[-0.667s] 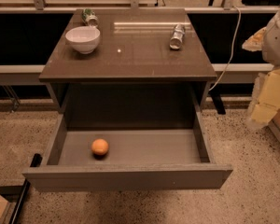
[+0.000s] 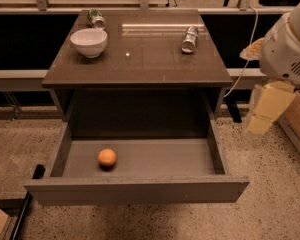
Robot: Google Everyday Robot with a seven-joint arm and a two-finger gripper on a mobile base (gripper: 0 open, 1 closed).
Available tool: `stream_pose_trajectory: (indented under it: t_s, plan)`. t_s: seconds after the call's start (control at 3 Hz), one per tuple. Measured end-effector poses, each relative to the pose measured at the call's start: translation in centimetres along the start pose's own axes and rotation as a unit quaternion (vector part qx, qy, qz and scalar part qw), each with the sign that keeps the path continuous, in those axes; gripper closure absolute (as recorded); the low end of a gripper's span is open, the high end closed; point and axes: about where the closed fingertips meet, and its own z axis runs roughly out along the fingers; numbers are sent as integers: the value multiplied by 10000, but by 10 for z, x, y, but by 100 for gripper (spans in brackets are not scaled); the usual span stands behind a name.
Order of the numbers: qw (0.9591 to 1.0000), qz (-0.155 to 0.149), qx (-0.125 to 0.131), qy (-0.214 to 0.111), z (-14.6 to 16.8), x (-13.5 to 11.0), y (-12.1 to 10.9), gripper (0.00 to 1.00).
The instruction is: Pick orange from top drawer and place on counter
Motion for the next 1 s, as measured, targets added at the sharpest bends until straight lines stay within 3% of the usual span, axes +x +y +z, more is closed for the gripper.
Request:
stream_pose_trajectory:
  t_s: [0.67,1.0]
  plan:
    - [9980,-278,-34,-574,60,-40,-10,0]
    - [9979,-277,-10,-586,60,-40,-11,0]
